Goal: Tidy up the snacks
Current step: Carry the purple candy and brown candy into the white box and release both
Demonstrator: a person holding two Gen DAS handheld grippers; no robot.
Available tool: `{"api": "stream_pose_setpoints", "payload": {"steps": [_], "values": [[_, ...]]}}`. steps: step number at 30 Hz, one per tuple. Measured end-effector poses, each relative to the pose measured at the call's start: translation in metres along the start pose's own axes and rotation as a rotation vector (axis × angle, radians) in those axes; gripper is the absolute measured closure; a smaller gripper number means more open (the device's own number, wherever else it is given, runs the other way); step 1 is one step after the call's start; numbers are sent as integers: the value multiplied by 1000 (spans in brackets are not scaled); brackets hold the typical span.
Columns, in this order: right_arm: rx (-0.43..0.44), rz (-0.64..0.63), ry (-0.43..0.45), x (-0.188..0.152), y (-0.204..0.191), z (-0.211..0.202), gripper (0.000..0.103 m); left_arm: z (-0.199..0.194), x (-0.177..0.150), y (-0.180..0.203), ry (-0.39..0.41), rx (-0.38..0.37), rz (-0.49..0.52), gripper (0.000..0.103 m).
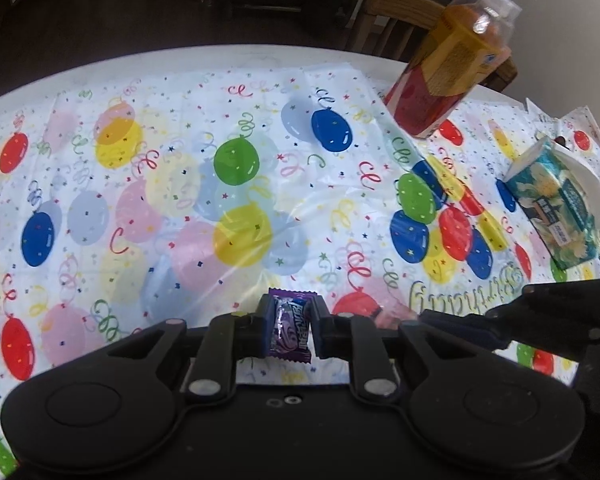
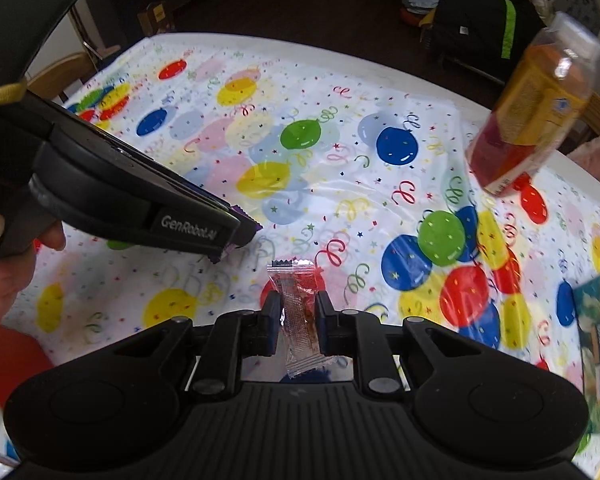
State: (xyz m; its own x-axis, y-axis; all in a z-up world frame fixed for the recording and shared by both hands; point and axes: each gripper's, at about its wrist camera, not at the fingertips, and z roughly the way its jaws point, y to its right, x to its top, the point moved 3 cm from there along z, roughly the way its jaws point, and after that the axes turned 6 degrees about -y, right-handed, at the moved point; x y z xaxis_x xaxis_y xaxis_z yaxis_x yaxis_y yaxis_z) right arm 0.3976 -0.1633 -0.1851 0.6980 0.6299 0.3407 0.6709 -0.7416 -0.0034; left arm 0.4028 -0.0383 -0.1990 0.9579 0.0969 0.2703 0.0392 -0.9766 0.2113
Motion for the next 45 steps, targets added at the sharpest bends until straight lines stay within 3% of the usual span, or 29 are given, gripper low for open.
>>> {"api": "stream_pose_setpoints", "payload": {"steps": [13, 28, 45], "values": [[-6, 119, 35, -27, -23, -74, 85, -69, -31, 16, 41, -17, 89, 87], [5, 225, 101, -72, -59, -155, 85, -145, -89, 26, 107, -60, 192, 87], [24, 322, 117, -139, -98, -189, 85, -179, -175, 28, 90, -91, 309, 87]]}}
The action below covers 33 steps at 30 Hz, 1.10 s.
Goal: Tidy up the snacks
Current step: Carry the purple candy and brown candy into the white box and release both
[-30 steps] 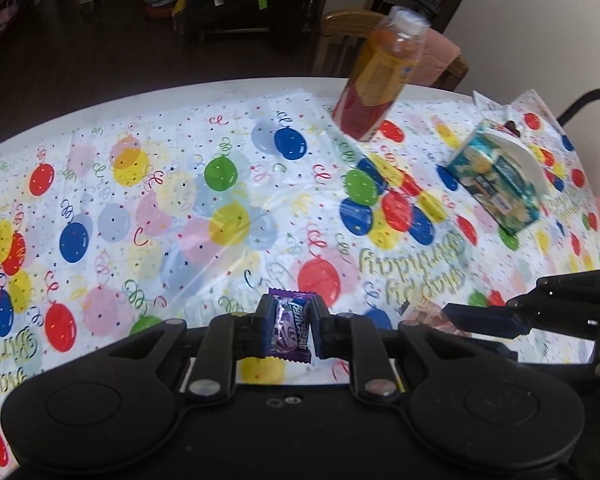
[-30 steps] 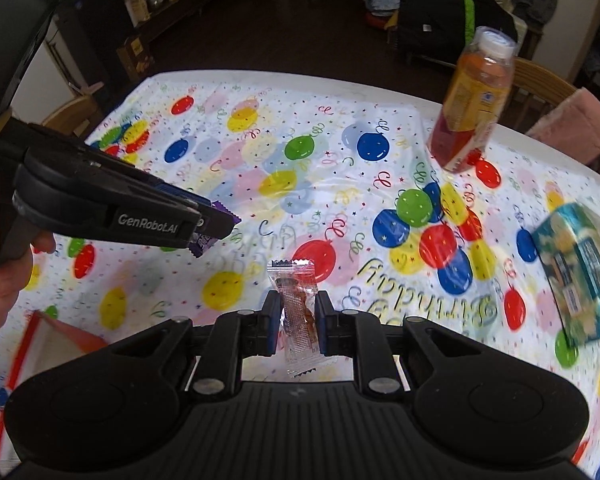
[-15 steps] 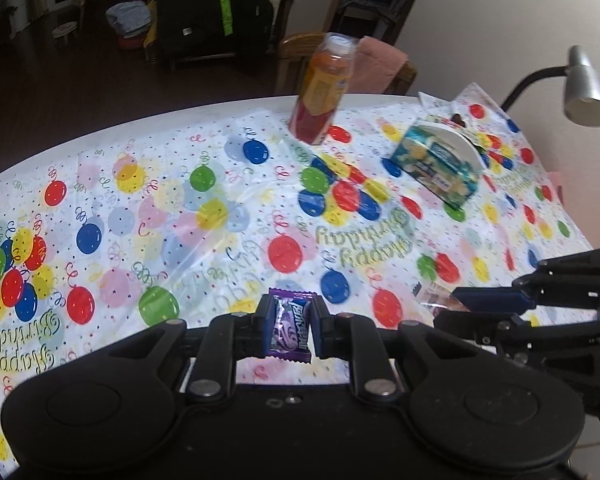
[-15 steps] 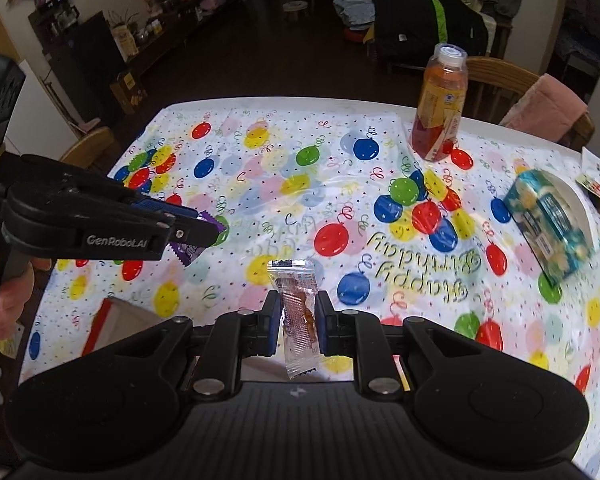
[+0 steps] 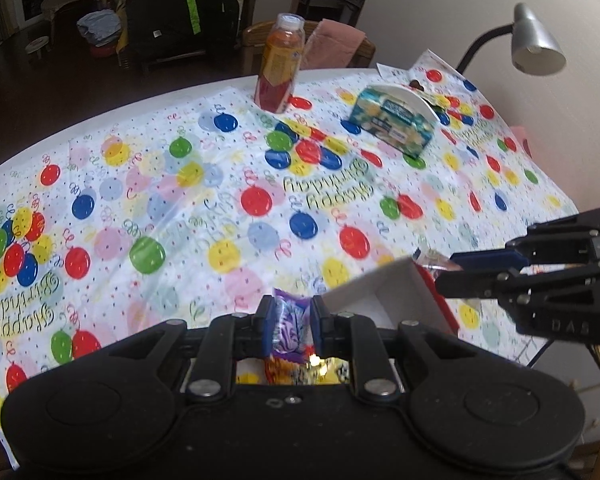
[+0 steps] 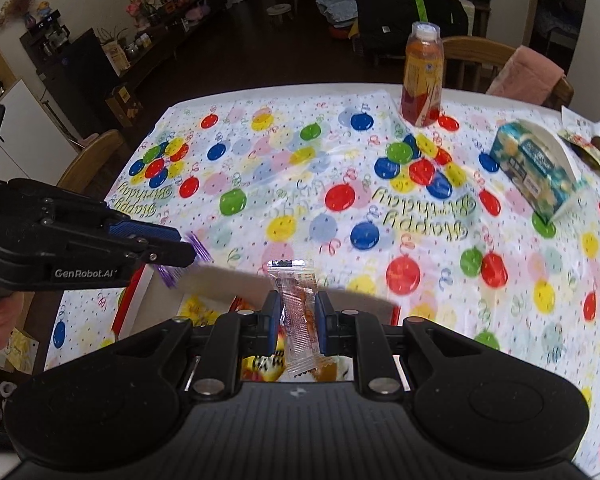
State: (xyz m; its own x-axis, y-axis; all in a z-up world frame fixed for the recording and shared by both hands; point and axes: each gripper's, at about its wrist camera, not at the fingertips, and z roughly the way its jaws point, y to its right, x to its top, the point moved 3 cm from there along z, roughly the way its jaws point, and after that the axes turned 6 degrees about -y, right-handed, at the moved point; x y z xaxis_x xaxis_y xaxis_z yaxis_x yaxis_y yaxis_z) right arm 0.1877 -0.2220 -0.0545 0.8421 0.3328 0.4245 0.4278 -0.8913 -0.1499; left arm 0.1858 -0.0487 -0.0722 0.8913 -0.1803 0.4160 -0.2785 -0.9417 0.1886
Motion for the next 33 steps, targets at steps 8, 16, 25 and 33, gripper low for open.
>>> {"api": "stream_pose_setpoints", "payload": {"steps": [8, 16, 25, 33], "values": [[3, 42, -8, -29, -6, -1, 85, 1, -33, 2, -26, -21, 19, 87], [8, 109, -74, -66, -4, 33, 85, 16, -68, 0, -65, -21, 30, 87], [49, 160, -102, -80, -19, 66, 85, 38, -98, 3, -91, -7, 47, 87], [51, 148, -140, -84, -37, 93, 85, 47, -112, 4, -94, 4, 55, 87]]}}
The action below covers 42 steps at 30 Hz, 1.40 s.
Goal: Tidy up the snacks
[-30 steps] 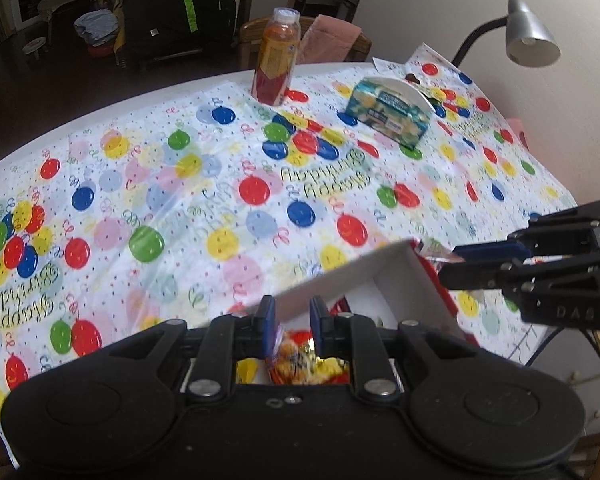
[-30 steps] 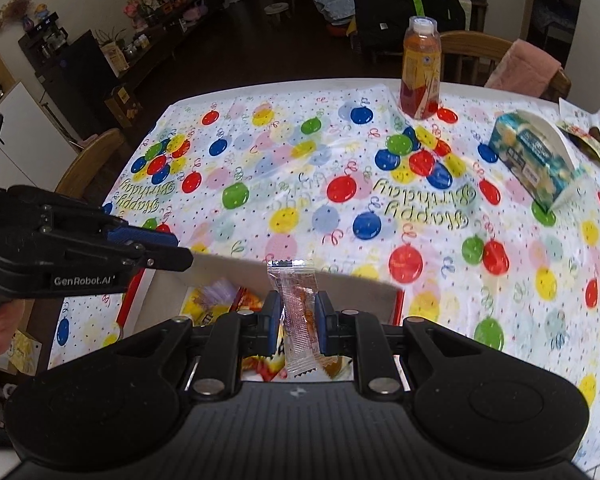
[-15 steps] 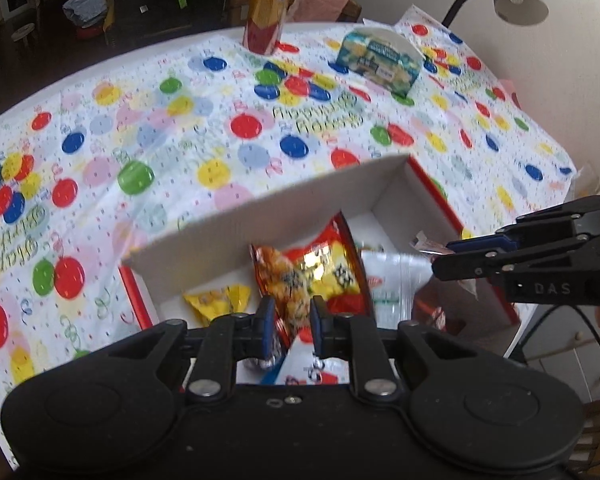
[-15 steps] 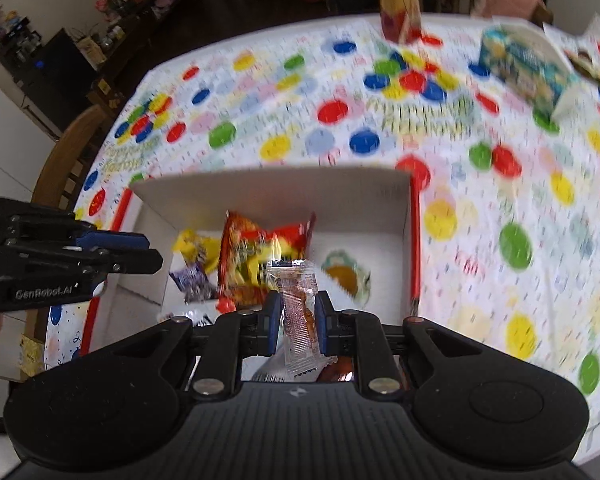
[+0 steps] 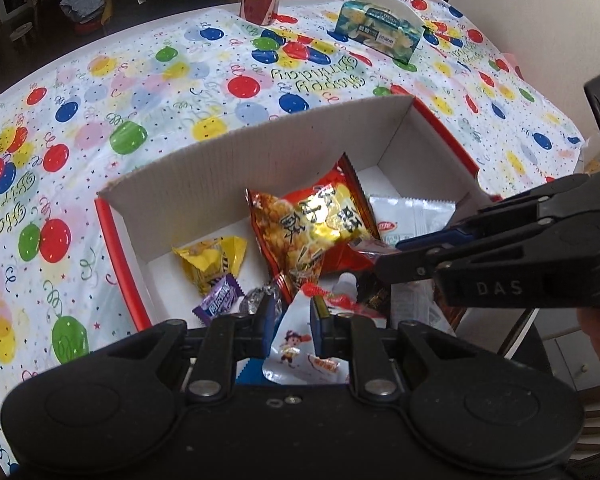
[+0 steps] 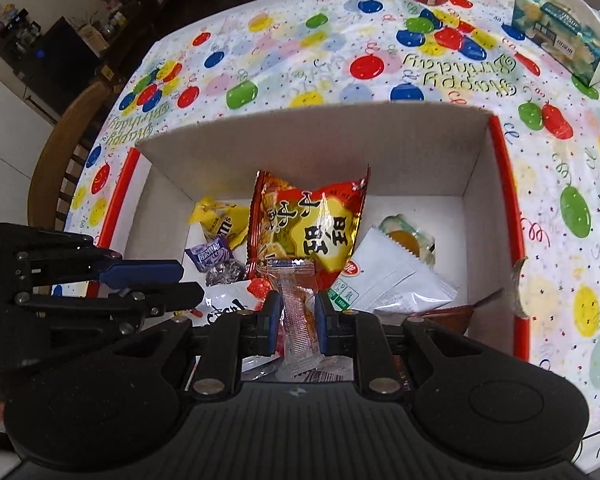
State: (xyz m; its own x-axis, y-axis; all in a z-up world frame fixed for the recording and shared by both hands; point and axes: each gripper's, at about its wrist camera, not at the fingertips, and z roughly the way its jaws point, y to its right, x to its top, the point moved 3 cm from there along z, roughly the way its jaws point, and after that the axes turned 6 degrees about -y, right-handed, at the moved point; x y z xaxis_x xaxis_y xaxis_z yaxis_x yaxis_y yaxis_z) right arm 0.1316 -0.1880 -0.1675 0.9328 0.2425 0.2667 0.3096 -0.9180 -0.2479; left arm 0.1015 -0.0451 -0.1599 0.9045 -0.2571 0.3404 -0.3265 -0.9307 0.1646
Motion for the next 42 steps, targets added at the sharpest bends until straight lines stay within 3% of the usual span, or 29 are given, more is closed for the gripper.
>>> {"api": "stream_pose_setpoints", "payload": {"steps": [14, 16, 20, 26, 28, 32, 36, 42], "values": [[62, 44, 13, -9, 4, -9, 83, 3, -11, 6, 19, 13, 6, 84], [82, 41, 25, -9, 6, -14, 76, 2, -11, 6, 28, 20, -9, 79], [98, 22, 69, -10, 8, -27, 37, -1, -13, 8, 43, 19, -46, 76], [108, -4, 117, -18, 17, -50, 36, -10, -18, 21, 68, 42, -59, 72], [101, -21, 133, -22, 20, -57, 36, -15, -18, 25, 83, 52, -68, 67], [83, -54, 164, -30, 25, -70, 36, -28, -21, 35, 137, 89, -75, 34], [80, -76, 204, -40, 28, -85, 35, -41, -23, 45, 175, 119, -71, 28], [67, -110, 279, -58, 30, -106, 26, -60, -30, 58, 236, 151, -74, 17]]}}
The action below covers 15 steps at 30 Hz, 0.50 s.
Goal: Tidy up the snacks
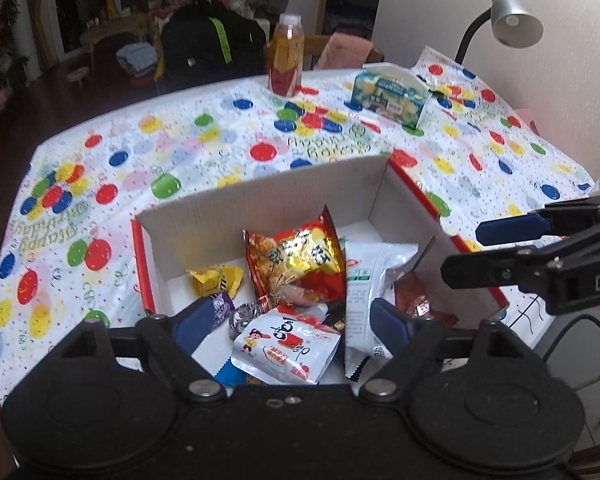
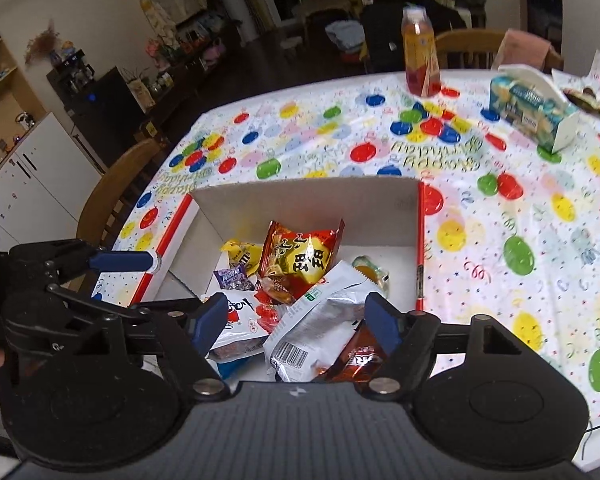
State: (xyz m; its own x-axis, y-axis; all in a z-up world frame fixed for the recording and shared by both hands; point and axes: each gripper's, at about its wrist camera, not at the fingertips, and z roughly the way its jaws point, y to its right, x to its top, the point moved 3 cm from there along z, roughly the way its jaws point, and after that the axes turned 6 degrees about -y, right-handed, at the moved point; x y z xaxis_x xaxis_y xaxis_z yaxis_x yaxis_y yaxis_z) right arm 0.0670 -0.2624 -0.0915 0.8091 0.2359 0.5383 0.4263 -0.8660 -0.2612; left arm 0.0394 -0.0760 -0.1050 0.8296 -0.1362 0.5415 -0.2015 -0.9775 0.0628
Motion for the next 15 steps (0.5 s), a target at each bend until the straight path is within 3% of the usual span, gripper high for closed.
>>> {"api": "stream_pose_setpoints", "payload": {"steps": [3, 13, 15], "values": [[-11, -14, 39, -6, -3, -11, 21, -10, -2, 5, 30, 12, 2, 11], [-81, -46, 159, -25, -11, -40, 20, -38, -12, 15, 119, 56, -10, 3], [-88, -43, 188, -27, -12, -45, 7, -43, -13, 16, 136, 59, -18, 1]]}}
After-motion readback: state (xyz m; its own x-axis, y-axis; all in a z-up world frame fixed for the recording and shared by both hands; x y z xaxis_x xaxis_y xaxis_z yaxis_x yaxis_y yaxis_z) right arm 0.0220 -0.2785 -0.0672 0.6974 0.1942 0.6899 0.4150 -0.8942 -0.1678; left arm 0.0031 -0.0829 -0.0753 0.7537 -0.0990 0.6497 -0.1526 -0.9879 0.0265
